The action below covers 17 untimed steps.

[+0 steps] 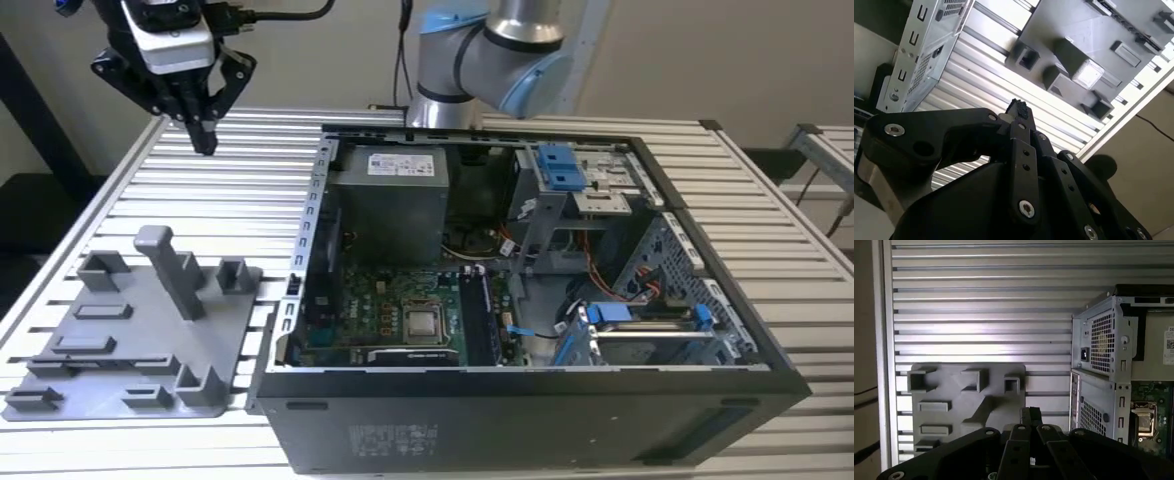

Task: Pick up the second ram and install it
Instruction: 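Reach for the second ram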

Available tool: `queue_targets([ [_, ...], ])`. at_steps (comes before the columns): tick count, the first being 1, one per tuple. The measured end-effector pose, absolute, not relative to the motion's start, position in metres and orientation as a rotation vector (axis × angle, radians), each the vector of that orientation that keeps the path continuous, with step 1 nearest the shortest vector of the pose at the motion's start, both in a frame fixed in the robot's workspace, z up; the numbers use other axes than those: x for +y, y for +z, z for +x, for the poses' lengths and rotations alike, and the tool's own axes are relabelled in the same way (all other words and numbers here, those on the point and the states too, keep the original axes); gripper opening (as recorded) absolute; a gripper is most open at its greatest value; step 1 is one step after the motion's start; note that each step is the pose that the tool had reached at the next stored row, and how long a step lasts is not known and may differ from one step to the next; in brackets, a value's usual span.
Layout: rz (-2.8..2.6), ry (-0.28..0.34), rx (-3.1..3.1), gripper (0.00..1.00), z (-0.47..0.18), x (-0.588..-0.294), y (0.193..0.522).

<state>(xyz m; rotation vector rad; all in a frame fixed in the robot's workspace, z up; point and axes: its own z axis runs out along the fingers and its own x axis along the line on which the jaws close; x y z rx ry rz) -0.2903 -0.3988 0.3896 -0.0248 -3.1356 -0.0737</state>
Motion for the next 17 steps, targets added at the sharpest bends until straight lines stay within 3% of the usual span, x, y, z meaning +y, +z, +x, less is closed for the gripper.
queue_targets([
  [17, 0.027, -0.074, -3.135, 0.11, -0.330, -0.399, 0.389],
])
